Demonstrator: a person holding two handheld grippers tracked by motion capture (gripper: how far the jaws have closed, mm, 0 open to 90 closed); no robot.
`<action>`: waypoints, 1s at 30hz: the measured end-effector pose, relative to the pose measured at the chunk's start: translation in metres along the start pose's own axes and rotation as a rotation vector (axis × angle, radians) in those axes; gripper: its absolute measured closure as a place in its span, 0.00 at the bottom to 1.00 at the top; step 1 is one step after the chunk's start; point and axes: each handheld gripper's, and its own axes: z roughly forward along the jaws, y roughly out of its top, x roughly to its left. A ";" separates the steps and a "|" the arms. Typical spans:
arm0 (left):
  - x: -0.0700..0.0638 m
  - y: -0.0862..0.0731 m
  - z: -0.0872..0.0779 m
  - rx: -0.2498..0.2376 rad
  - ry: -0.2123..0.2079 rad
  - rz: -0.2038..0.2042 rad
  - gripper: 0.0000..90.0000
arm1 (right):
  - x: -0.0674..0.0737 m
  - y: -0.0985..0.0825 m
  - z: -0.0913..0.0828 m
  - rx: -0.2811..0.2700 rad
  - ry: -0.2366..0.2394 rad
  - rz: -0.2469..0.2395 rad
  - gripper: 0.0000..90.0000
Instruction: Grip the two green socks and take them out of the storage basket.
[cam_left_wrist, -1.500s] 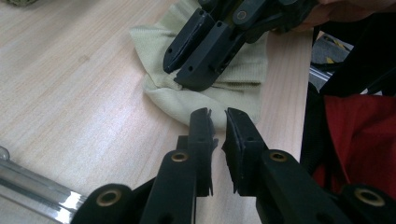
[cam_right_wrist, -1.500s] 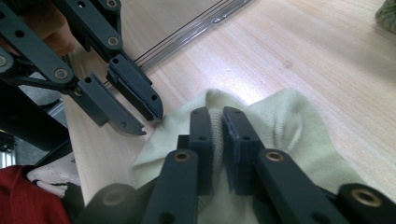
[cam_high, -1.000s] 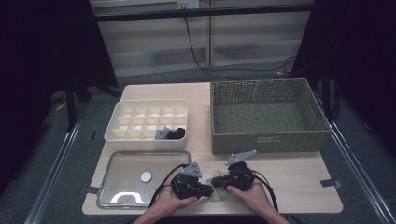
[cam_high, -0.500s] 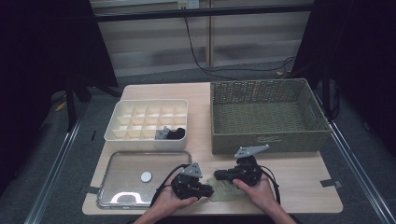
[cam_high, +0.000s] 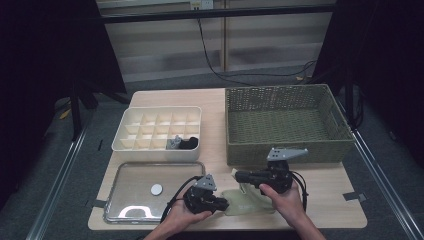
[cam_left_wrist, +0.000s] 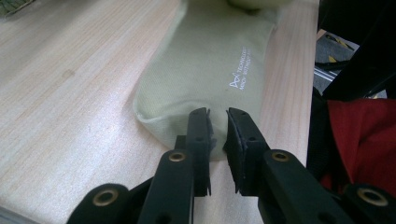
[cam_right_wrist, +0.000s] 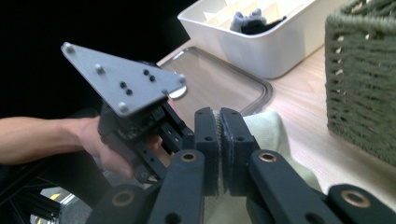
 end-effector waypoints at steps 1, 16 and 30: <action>0.000 0.000 0.000 0.001 -0.004 -0.002 0.88 | 0.001 0.001 -0.001 -0.005 -0.001 -0.003 0.96; 0.008 -0.003 -0.015 -0.063 -0.003 -0.049 0.89 | 0.013 0.018 0.007 -0.039 0.043 -0.024 0.96; 0.023 -0.012 -0.050 -0.129 0.060 -0.091 0.89 | 0.035 0.041 0.031 -0.051 0.104 -0.071 0.96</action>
